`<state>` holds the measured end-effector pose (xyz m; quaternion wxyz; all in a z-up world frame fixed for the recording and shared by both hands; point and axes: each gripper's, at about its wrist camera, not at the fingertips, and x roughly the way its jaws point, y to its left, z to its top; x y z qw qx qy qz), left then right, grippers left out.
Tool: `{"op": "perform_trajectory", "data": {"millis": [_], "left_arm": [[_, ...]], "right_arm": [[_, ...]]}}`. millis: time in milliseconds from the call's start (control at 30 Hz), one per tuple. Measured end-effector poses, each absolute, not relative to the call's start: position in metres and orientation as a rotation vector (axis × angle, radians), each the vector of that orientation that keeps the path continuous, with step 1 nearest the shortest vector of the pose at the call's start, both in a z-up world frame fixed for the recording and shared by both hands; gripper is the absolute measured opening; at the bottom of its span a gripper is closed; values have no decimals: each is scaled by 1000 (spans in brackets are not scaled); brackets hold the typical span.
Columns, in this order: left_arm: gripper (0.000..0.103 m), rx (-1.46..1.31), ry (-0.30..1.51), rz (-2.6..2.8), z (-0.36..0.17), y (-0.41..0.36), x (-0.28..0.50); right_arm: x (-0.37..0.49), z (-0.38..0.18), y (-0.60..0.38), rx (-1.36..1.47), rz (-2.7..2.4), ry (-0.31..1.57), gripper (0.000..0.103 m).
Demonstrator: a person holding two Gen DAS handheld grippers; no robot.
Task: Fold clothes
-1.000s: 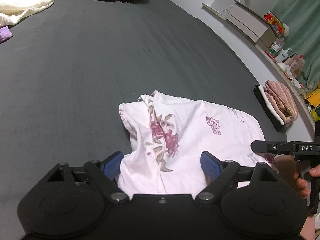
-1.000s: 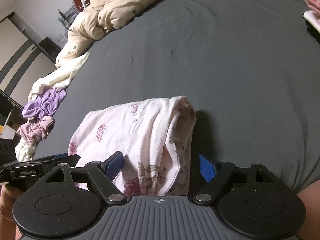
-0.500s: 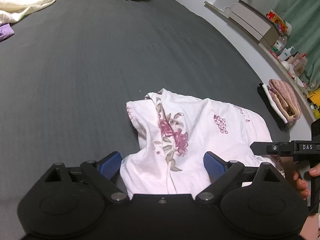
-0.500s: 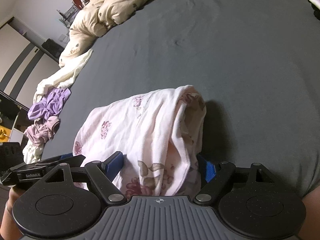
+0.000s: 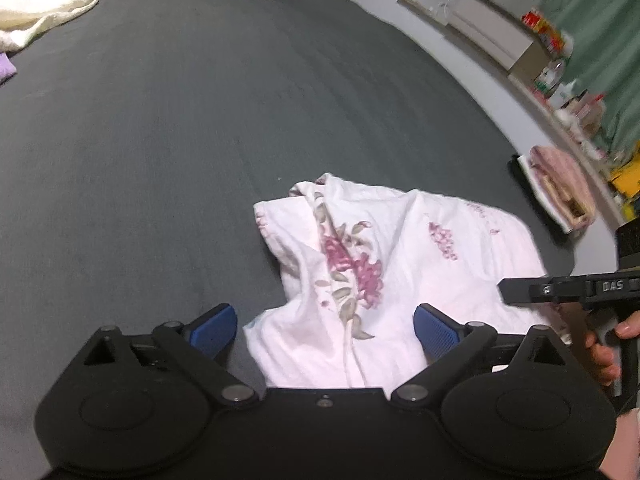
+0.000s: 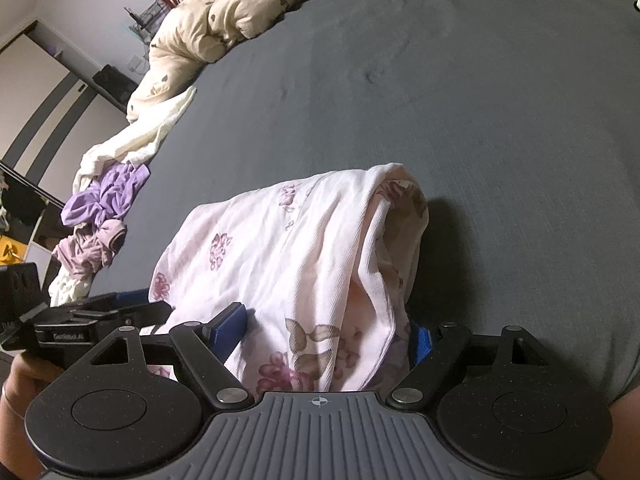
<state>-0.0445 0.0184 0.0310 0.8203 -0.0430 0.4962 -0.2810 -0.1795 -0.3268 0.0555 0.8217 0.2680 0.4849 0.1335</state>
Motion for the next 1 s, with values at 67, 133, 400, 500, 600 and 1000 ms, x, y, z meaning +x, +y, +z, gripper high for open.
{"op": "perform_trajectory", "data": {"millis": [67,133,400,500,600,1000], "left_arm": [[97,-58,1058,-574,35,18,-43],[97,-104,1094,-600,32,20,-39],[99,-237,1122,-737,23,10,-39],[99,-287,1125,-754,20,9,-43],[99,-339,1128,-771,18,9,-46],[102,-486,1158,-824,6,20,-36]], "right_arm": [[-181,55,-327,575,288,1026,82],[-181,54,-326,582,298,1021,86],[-178,57,-311,532,273,1033,90],[-178,57,-311,537,268,1037,90],[-178,57,-311,540,265,1047,90],[-182,54,-309,541,305,1003,95]]}}
